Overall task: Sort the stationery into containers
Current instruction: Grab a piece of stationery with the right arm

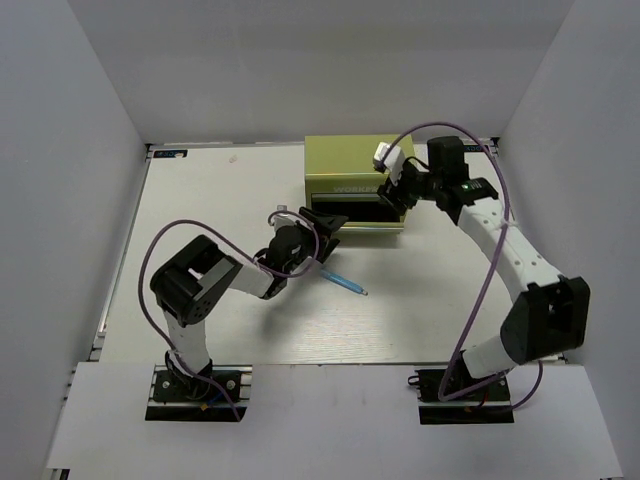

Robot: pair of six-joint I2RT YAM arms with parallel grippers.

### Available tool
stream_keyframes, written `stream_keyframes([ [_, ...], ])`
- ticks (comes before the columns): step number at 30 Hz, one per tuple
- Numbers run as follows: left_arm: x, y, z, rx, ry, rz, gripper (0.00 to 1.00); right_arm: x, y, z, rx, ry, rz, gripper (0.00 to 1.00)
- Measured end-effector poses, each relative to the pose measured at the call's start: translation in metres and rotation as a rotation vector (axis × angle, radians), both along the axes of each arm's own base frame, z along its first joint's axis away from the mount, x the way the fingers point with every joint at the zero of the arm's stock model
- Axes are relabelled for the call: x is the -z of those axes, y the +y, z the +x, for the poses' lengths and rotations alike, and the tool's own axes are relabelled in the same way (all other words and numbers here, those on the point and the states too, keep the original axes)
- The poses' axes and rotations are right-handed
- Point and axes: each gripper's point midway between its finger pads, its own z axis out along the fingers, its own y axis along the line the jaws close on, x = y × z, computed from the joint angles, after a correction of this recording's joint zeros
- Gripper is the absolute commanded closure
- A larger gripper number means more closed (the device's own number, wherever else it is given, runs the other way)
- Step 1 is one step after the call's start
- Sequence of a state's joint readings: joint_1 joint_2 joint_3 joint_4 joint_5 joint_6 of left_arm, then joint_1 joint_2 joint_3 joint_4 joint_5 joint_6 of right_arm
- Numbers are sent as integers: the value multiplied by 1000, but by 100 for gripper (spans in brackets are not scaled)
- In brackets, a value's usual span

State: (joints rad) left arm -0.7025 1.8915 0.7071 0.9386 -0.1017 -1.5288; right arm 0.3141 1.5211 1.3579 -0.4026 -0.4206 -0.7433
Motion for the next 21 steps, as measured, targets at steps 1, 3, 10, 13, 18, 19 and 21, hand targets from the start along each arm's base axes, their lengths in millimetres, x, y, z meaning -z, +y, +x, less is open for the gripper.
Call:
stream_keyframes([
  [1, -3, 0, -3, 18, -6, 15, 0, -2, 2, -12, -39, -8, 8, 42],
  [3, -4, -1, -11, 66, -9, 69, 0, -5, 4, -37, -115, -19, 16, 49],
  [10, -16, 13, -46, 198, -1, 270, 0, 37, 14, -112, -359, 57, 29, 62],
  [13, -20, 32, -65, 228, 0, 369, 0, 76, 19, -134, -403, 171, 8, 45],
  [18, -18, 79, -92, 206, 28, 556, 0, 128, 34, -167, -464, 314, -71, 41],
  [19, -17, 89, -98, 194, 36, 590, 0, 136, 39, -170, -467, 334, -81, 39],
  [21, -17, 108, -107, 170, 45, 640, 0, 149, 48, -174, -462, 365, -113, 37],
])
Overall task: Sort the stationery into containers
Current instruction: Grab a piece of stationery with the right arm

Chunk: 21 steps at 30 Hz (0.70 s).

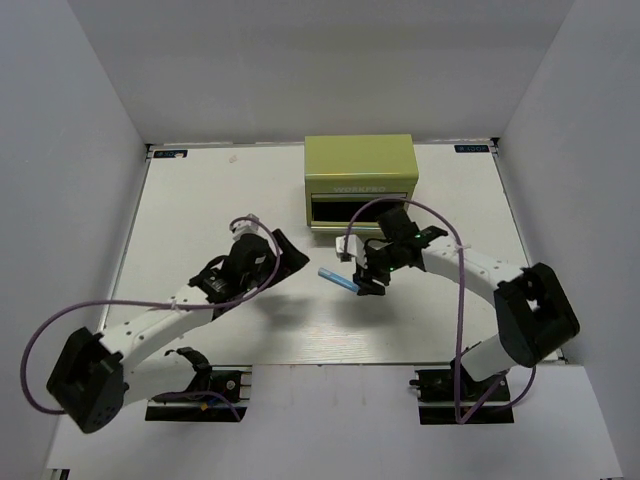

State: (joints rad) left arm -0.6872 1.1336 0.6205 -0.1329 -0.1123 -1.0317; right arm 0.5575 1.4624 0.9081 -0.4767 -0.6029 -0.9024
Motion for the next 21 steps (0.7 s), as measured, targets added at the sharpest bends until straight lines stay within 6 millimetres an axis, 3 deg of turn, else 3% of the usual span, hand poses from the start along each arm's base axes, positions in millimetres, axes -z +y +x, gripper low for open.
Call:
stream_keyframes([
  [8, -2, 61, -32, -127, -16, 93, 0, 50, 29, 10, 105, 36, -148, 36],
  [14, -1, 90, -51, -209, -25, 80, 0, 60, 47, 28, 192, -2, -189, 42],
  [17, 3, 98, -56, -232, -17, 80, 0, 60, 51, 34, 222, -17, -195, 51],
  [21, 7, 101, -58, -247, -2, 93, 0, 61, 53, 36, 241, -18, -196, 70],
])
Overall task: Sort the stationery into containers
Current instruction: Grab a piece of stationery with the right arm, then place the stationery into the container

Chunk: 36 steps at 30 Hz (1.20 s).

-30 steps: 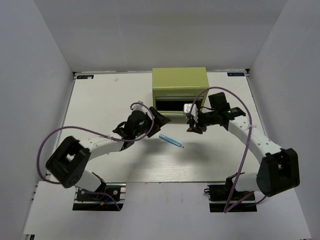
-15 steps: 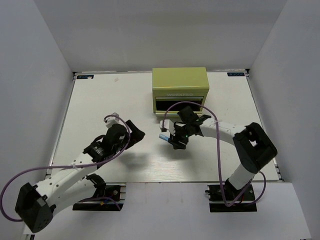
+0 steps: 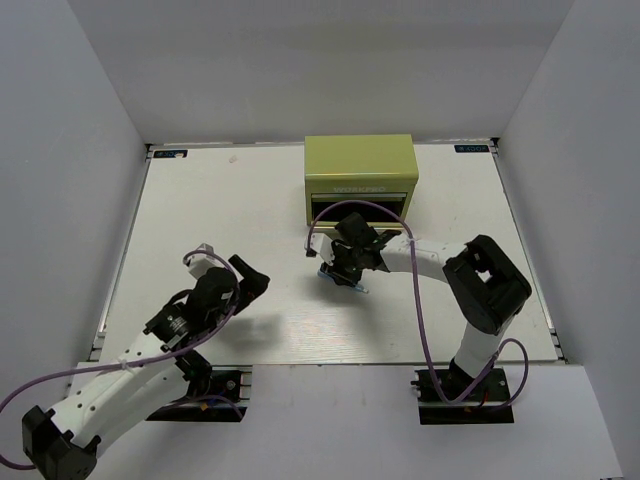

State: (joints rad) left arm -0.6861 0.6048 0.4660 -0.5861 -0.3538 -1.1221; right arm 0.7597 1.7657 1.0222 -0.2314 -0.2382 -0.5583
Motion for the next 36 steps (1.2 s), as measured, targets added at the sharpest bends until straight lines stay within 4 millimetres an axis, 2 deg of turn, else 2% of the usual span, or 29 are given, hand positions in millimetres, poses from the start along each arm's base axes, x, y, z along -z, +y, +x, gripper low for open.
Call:
stream_keyframes([
  [1, 2, 0, 0, -2, 6, 4, 0, 0, 0, 0, 2, 2, 0, 80],
  [4, 7, 0, 1, -3, 26, 20, 0, 0, 1, -1, -5, 6, 4, 92],
  [8, 13, -2, 2, 3, 43, 41, 0, -3, -2, -13, -40, 38, 5, 98],
  [10, 14, -3, 4, 6, 41, 45, 0, -13, -4, -19, -65, 41, 13, 100],
  [12, 13, -4, 5, 11, 34, 44, 0, -32, -6, -20, -91, 15, 32, 100],
  [14, 12, -5, 7, 15, 27, 43, 0, -59, -3, -14, -113, -43, 66, 100],
  [18, 9, -9, 10, 22, 13, 35, 0, -122, 10, 18, -132, -223, 146, 100],
  [21, 8, -11, 11, 31, 6, 32, 0, -146, 10, 40, -120, -327, 156, 100],
  [23, 8, -12, 11, 37, 4, 31, 0, -146, 3, 52, -102, -364, 133, 100],
  [27, 6, -14, 12, 44, -1, 26, 0, -133, -10, 77, -68, -397, 54, 100],
  [33, 4, -16, 13, 50, -8, 18, 0, -120, -17, 118, -39, -453, -23, 100],
  [35, 4, -16, 13, 51, -8, 17, 0, -119, -18, 128, -35, -472, -37, 98],
  [36, 4, -16, 13, 51, -8, 17, 0, -118, -18, 133, -34, -480, -42, 93],
])
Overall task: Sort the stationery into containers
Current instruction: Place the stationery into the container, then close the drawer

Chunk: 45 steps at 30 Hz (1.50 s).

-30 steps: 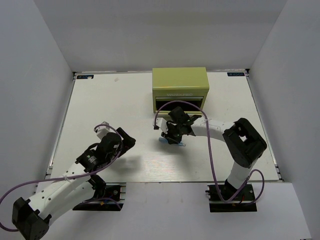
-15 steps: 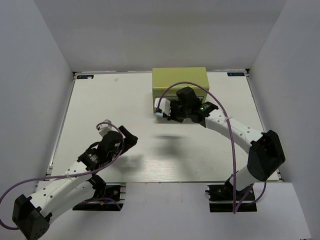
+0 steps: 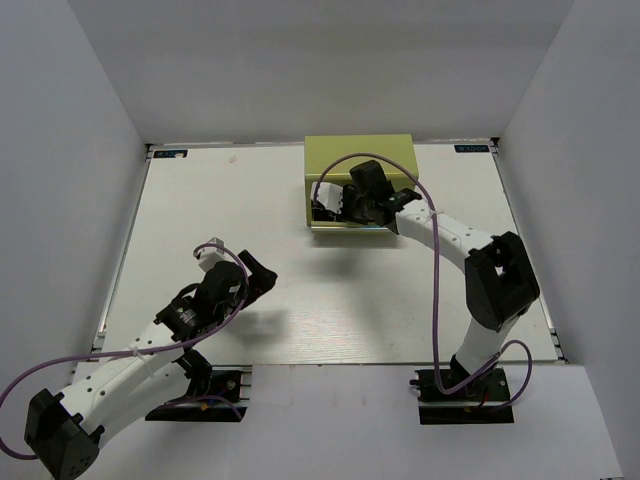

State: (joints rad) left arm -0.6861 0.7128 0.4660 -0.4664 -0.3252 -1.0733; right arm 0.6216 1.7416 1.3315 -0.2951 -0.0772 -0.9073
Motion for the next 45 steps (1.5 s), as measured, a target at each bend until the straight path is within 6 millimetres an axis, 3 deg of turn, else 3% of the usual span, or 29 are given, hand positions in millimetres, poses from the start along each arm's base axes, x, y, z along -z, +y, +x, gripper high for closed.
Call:
stream_keyframes([
  [2, 0, 0, 0, 0, 0, 0, 0, 3, -2, 7, -1, -14, -16, 79],
  [6, -1, -1, 1, 0, -3, -3, 0, 8, -4, 13, -2, -23, -40, 66],
  [11, 1, -2, 2, 0, -1, -1, 0, 11, -7, 17, 1, -25, -51, 61],
  [12, 1, -2, 3, 0, 0, 0, 0, 11, -7, 18, 2, -27, -51, 63],
  [16, 3, -4, 4, 4, 3, 5, 0, 10, -8, 18, -7, -21, -44, 100],
  [22, 5, -6, 5, 13, 6, 10, 0, 0, 3, 1, -139, 69, 7, 100],
  [27, 5, -7, 6, 17, 2, 12, 0, -6, 9, -32, -326, 169, 6, 100],
  [33, 5, -7, 6, 18, 2, 12, 0, 28, 4, -54, -414, 294, -53, 100],
  [37, 4, -7, 6, 19, -1, 9, 0, 51, 1, -49, -380, 322, -92, 100],
  [45, -2, -7, 6, 19, -16, -5, 0, 77, -6, -15, -160, 205, -128, 100],
])
